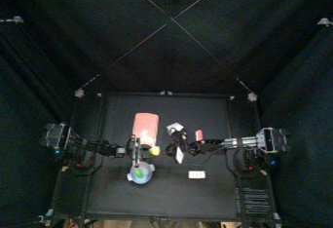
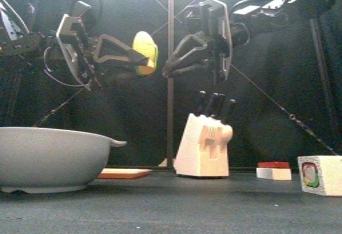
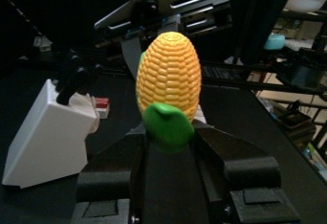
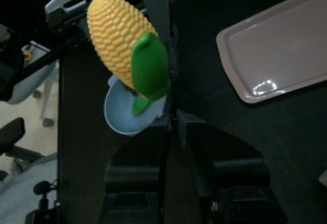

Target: Remove corn husk

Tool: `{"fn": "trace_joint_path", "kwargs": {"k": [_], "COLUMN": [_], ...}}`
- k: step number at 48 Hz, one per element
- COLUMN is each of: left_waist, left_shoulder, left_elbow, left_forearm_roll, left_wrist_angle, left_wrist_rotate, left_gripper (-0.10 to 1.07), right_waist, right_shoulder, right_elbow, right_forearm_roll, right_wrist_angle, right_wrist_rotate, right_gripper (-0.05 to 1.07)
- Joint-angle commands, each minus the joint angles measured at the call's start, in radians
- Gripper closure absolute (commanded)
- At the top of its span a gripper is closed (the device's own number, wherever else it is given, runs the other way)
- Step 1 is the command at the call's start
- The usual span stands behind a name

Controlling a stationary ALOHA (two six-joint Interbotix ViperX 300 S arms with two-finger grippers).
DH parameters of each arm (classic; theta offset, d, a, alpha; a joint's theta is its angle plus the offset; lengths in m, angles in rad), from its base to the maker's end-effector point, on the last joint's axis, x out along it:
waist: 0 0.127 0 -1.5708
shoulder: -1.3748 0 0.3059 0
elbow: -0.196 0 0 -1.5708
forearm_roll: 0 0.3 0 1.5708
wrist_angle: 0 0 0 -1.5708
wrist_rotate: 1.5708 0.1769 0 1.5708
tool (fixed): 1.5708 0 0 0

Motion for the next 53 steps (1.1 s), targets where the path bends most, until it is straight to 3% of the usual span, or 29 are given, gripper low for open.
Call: {"fn": "trace_joint_path", "kwargs": {"k": [1,14,25,29,53], "left_waist": [0.000,0.000,-0.002,-0.003,0.000], "left_shoulder": [-0.015,-0.009,-0.008,-0.003,0.032], "left_elbow": [-0.009,-0.014,-0.020,-0.029,-0.061], "left_forearm_roll": [0.035,0.141,0.155,0.158,0.161], "left_wrist_angle": [-0.012,-0.012,-0.012,-0.012,-0.012], "left_wrist_rotate": [0.002,0.002,0.002,0.002,0.002], "left_gripper": [0.39,0.39,0.39,0.39,0.39], "right_waist": [-0.002,-0.020,-0.025,-0.046,-0.048], "right_shoulder": [-0.046,-0.058,-0.048,-0.026,0.035], "right_elbow": [-0.009,-0.014,-0.023,-0.037,-0.083], "right_forearm_roll": [-0.044,-0.066,-0.043,0.006,-0.038], "right_wrist_angle": [-0.035,-0.206,-0.216,-0.218,-0.224], "right_wrist_rotate": [-0.002,-0.018,-0.104,-0.114,-0.112], "right_gripper": [0.42,0.24,0.08,0.07,0.08]}}
